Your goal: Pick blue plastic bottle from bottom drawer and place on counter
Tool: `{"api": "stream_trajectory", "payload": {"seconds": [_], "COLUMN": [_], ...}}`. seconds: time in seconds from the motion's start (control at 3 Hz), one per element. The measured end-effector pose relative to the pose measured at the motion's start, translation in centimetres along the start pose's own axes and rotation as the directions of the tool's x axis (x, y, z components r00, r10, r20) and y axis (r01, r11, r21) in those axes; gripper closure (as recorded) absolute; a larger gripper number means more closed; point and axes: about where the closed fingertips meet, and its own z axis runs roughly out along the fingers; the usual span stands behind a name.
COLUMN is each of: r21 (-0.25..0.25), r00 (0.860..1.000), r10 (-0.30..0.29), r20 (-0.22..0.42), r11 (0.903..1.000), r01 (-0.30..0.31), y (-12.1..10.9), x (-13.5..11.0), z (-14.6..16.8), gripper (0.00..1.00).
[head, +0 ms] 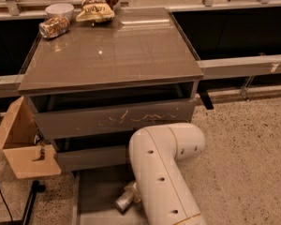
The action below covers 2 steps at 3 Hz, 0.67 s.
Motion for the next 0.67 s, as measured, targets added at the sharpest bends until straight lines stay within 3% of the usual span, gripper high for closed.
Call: {"api": "stream_trajectory", "payload": {"seconds": [0.33,0.67], "r21": [0.001,0.010], "r00": [1.000,0.999], "r10": [-0.021,-0.032], "r20": [0.021,0.027], "r11": [0.9998,0.9995], "r01": [0.021,0.032], "y": [0.0,-0.3], "x": [-1.1,-1.7], "z": [-1.4,-4.8], "gripper": [1.00,1.00]}}
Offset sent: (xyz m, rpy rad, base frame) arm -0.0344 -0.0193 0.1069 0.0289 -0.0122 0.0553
